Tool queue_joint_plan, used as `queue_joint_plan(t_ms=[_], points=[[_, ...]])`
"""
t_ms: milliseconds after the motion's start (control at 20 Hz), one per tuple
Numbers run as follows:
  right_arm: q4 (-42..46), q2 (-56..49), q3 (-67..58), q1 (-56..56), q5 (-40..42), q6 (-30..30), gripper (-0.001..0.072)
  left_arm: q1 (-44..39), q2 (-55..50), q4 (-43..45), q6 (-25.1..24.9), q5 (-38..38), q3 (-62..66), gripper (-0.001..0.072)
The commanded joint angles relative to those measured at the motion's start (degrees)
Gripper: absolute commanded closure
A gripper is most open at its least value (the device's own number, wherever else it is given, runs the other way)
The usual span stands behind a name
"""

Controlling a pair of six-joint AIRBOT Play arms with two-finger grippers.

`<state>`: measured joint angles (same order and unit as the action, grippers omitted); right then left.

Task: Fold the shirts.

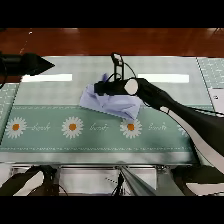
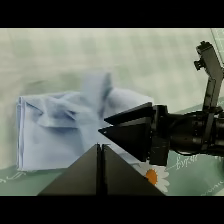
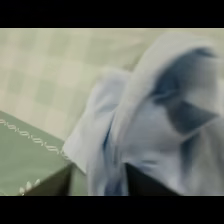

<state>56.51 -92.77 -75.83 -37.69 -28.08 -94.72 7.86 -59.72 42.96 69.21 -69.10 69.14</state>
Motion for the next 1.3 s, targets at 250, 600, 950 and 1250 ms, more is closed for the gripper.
queue_joint_plan(t_ms=[250,600,950,1250], points=[[12.6,7.1,0.0,7.5,-21.7,6.4,0.0213,-0.7,0.7,0.4,-0.2,0.7,-11.1,0.0690],[21.0,13.8,10.2,32.4,-47.6,5.4,0.0211,-0.6,0.7,0.8,-1.1,0.9,-12.1,0.0690],[-16.0,13.3,28.2,32.2,-14.3,11.4,0.0100,-0.6,0.7,0.9,-1.1,0.6,-12.1,0.0690],[-24.5,6.9,28.4,23.5,-6.3,11.7,0.0187,-0.6,0.7,0.9,-1.1,0.6,-12.1,0.0690]])
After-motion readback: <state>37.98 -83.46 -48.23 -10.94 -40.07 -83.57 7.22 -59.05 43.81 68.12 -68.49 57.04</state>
